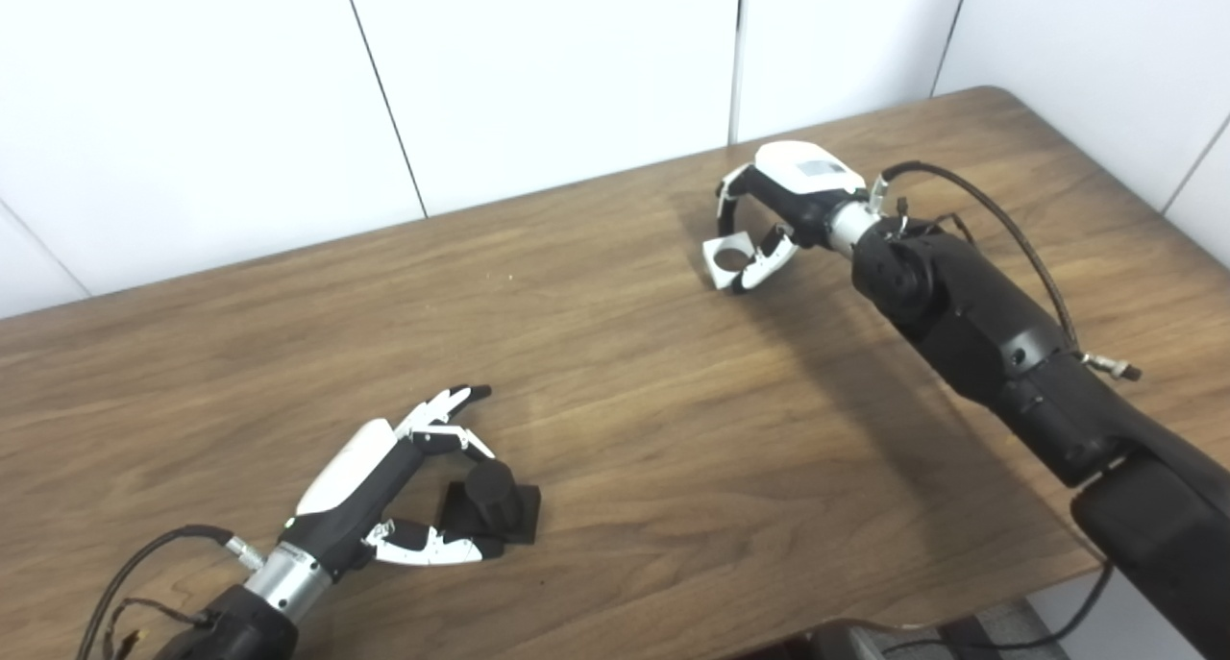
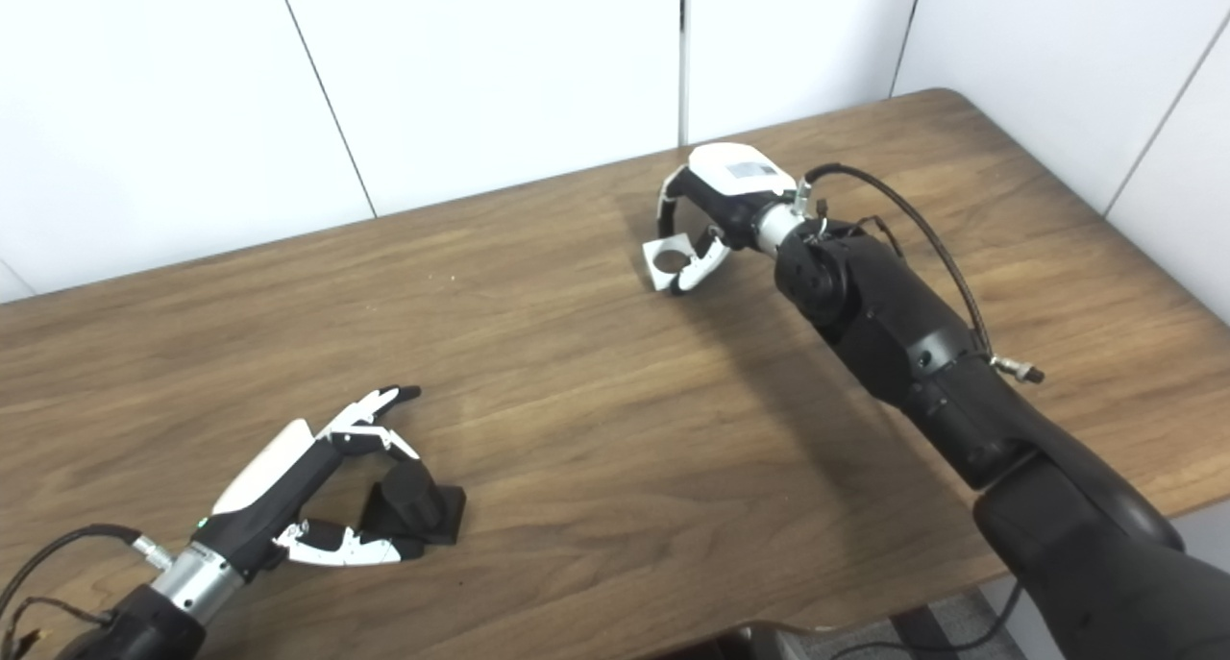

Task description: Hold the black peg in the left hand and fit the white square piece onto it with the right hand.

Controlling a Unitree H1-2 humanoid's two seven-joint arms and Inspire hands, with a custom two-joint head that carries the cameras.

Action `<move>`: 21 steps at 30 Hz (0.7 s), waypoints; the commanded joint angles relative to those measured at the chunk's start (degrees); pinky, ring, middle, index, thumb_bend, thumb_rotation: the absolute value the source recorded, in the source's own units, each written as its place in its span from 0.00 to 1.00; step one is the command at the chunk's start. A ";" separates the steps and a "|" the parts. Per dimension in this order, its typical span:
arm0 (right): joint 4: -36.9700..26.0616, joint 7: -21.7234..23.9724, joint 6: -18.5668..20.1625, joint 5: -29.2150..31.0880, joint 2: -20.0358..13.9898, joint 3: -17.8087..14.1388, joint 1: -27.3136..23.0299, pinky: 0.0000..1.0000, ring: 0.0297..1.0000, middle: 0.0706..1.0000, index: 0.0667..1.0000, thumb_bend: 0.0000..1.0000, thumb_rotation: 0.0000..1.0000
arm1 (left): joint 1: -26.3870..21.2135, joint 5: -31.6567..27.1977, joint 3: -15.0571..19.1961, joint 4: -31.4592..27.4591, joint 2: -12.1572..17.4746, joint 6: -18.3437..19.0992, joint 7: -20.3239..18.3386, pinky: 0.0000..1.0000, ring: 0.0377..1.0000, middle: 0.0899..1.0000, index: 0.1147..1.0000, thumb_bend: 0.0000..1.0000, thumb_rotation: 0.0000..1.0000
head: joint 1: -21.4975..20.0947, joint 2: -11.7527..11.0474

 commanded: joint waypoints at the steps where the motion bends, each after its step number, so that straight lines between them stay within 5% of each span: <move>1: -2.67 0.04 -1.30 -0.03 -0.16 -0.82 -2.60 0.86 0.86 0.81 0.44 0.51 0.14 | 0.08 2.37 -0.66 0.02 1.60 1.28 -1.82 1.00 1.00 0.97 0.42 0.52 0.06 | 0.93 0.36; 8: -7.50 2.22 -2.03 2.22 0.02 -1.88 -2.06 0.85 0.86 0.81 0.45 0.51 0.14 | 0.22 2.59 -1.05 1.26 0.30 0.53 -0.76 1.00 1.00 0.98 0.42 0.52 0.07 | 5.73 1.26; 21: -14.93 6.66 -5.23 6.96 -0.88 -4.07 -0.03 0.84 0.86 0.81 0.45 0.51 0.13 | -0.34 5.85 -2.56 1.75 -2.87 2.98 0.70 1.00 1.00 0.99 0.42 0.52 0.07 | 20.75 3.41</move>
